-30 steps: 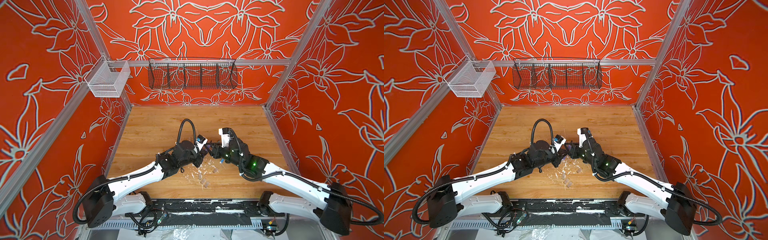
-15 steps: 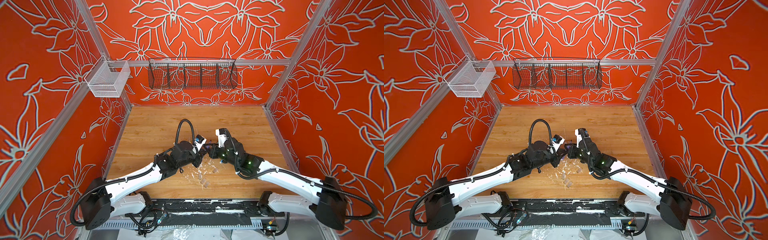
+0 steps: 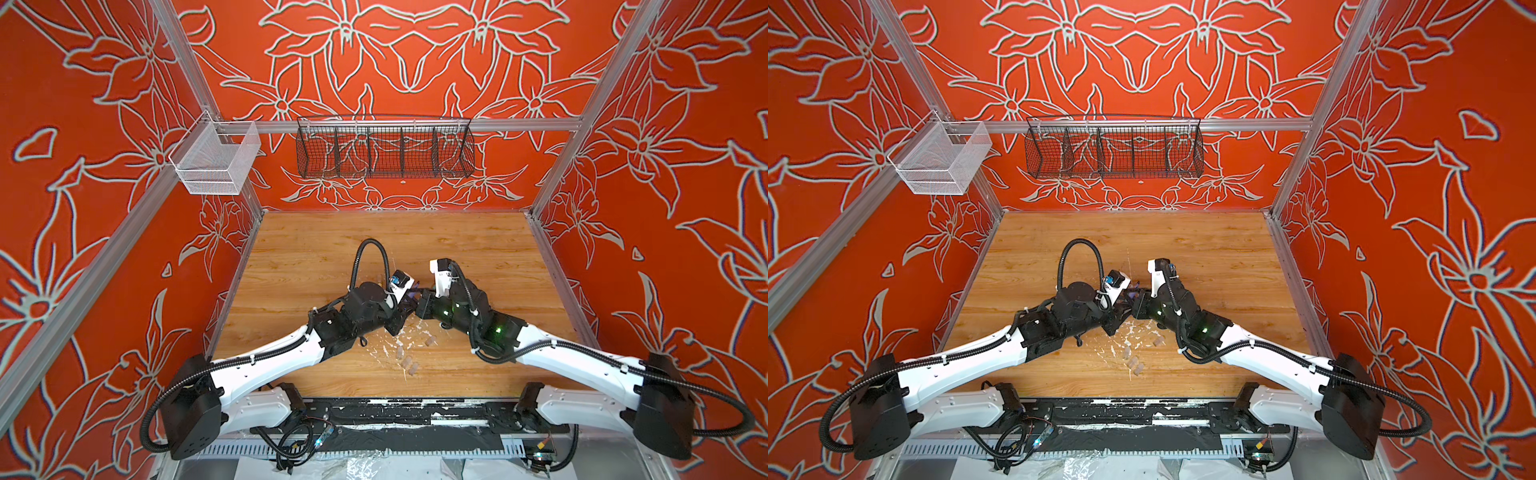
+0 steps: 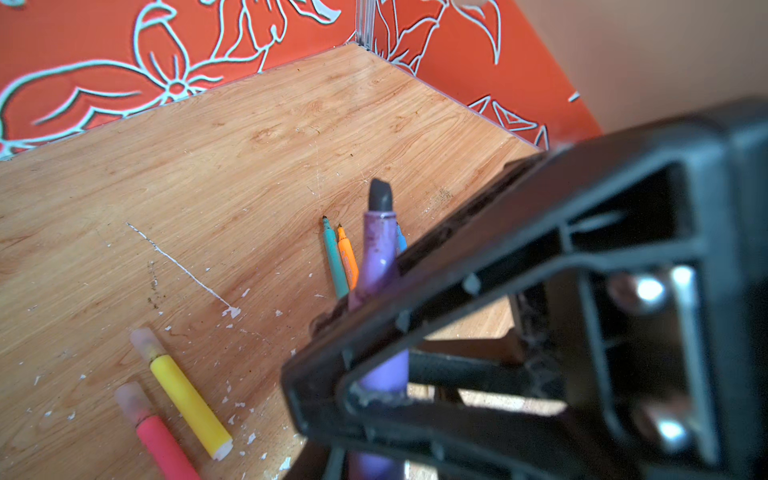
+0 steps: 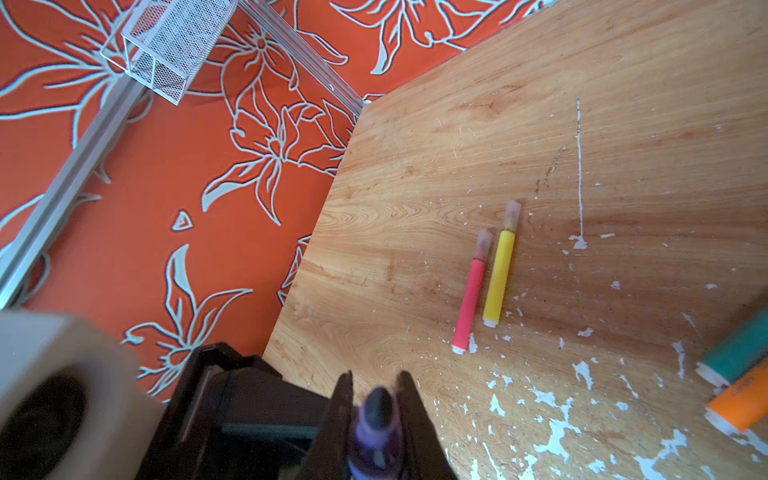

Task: Insert the pens into the pen caps
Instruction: 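Hold the purple marker up with the left gripper while the right gripper moves beside it, then move the right gripper down over the translucent caps on the table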

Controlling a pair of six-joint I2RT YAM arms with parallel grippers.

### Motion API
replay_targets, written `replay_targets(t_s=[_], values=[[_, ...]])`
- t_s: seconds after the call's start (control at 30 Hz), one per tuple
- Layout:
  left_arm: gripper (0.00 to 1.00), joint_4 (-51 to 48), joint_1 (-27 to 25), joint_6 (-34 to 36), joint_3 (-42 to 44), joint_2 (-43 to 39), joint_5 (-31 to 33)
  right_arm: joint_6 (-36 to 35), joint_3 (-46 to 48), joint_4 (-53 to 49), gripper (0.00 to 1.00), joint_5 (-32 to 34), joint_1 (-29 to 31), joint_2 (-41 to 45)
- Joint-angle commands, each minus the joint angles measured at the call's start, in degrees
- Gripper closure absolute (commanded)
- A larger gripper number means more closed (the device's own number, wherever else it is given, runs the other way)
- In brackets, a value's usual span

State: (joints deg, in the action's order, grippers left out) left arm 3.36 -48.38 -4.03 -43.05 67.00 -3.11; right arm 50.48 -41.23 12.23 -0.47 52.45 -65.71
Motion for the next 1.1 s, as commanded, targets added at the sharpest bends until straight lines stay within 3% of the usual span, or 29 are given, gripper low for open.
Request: replay_targets(t_s=[0.0,0.13,0.2,0.23,0.4,0.5,0.63,0.73,0.87,1.07], values=[[0.7,2.62,-0.3,0.6,0.42,-0.67,-0.75,1.68,1.48,2.25,1.0,-1.14,1.34,0.9],[0.85,2.53,-0.39,0.69,0.42,-0.67,-0.29,1.2,1.55,1.75,1.0,0.13,1.61,1.13],[0.99,2.62,-0.31,0.44,0.42,-0.85,0.35,0.74,1.64,1.38,1.0,0.97,1.61,1.44],[1.0,2.62,-0.32,0.36,0.41,-0.88,0.75,0.36,1.55,0.95,1.0,1.38,1.61,1.66],[1.0,4.21,0.06,-2.38,2.06,-1.3,3.9,-3.62,2.0,-4.75,0.63,4.55,1.61,6.11],[1.0,5.76,2.46,-4.72,3.21,-1.01,3.03,-3.87,6.11,-8.54,0.53,7.62,1.61,10.98],[1.0,6.71,9.06,-10.08,4.66,-0.88,-0.9,-2.29,13.28,-13.0,0.49,10.59,1.61,17.12],[1.0,5.38,9.8,-10.72,4.77,-1.82,3.16,-1.51,15.91,-17.09,0.49,9.78,1.61,17.94],[1.0,4.02,9.81,-10.38,4.98,-3.0,7.42,-1.63,16.23,-21.21,0.49,8.46,1.61,13.86],[1.0,3.06,9.75,-10.33,4.64,-3.46,7.98,-3.24,13.31,-22.87,0.48,7.37,1.61,3.34]])
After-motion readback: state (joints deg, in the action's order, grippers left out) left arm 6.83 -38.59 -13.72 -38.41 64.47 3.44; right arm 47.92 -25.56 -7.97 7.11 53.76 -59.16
